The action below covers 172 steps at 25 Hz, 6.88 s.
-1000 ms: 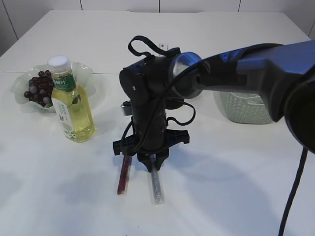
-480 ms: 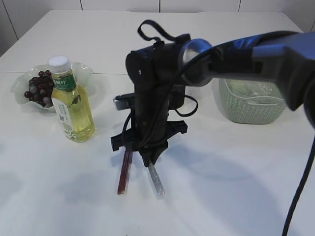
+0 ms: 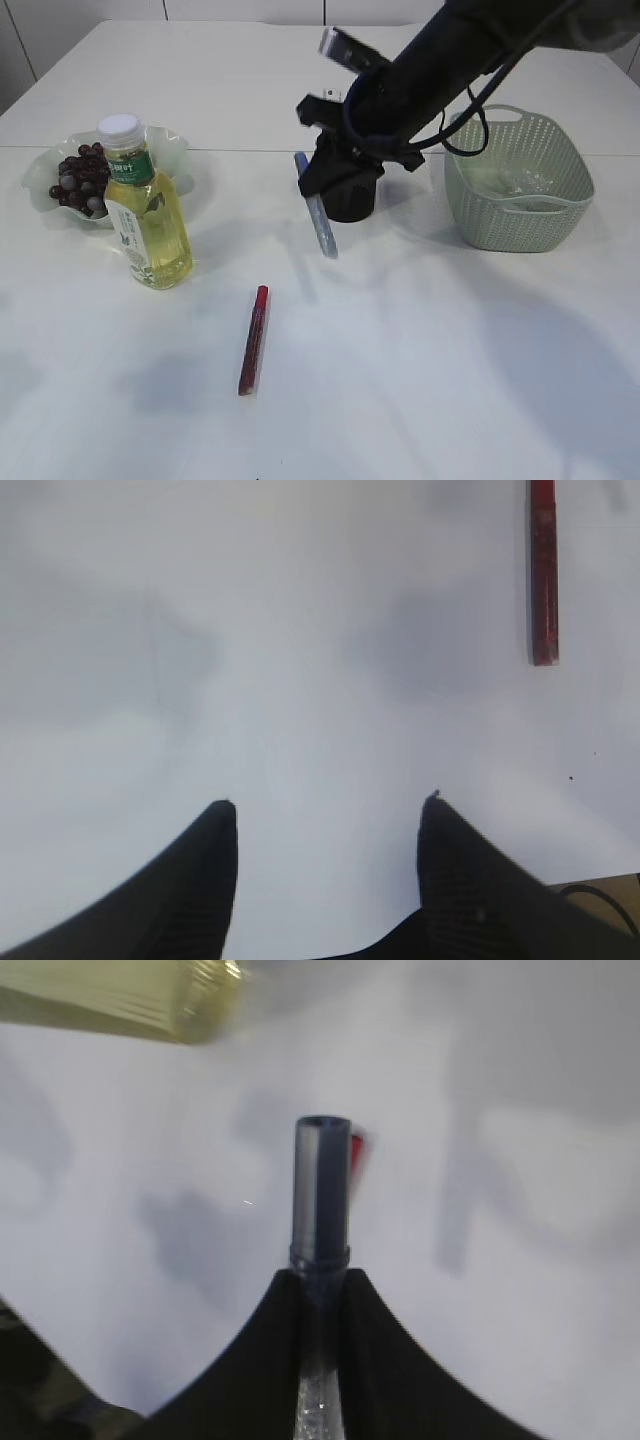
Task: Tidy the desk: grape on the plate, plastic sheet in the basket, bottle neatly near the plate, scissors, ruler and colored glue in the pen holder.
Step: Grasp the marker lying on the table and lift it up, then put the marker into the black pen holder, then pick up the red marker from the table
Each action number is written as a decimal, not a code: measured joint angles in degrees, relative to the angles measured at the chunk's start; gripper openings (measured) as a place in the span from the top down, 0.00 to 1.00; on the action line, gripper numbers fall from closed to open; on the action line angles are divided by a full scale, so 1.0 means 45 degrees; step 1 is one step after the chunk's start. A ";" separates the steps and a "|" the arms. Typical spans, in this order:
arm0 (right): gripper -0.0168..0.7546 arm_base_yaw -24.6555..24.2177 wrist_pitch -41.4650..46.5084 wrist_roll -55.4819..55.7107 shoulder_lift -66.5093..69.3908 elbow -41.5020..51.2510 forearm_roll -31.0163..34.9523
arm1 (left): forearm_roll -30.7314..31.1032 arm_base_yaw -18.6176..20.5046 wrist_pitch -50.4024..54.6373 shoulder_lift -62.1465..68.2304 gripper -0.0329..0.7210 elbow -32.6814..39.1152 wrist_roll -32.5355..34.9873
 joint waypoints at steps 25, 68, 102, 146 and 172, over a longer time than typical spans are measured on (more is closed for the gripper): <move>0.85 -0.2450 -0.4815 -1.9794 0.1773 0.0000 1.3894 | 0.0000 0.0000 0.0179 0.0000 0.40 0.0000 0.0000; 0.44 0.1438 -0.1660 0.4580 -0.2904 -0.0154 -0.5270 | 0.0000 0.0000 0.0187 0.0000 0.40 0.0000 0.0000; 0.44 0.5502 -0.0944 1.3578 0.1978 -0.0735 -0.8487 | 0.0000 0.0000 0.0372 0.0000 0.44 0.0000 0.0000; 0.60 0.5426 -0.0761 1.3329 0.3520 -0.1753 -0.8747 | 0.0000 0.0000 0.0372 0.0000 0.45 -0.0014 0.0000; 0.77 0.4186 -0.0489 1.0614 0.2665 -0.1760 -0.6916 | 0.0000 0.0000 0.0372 0.0000 0.46 -0.0014 0.0000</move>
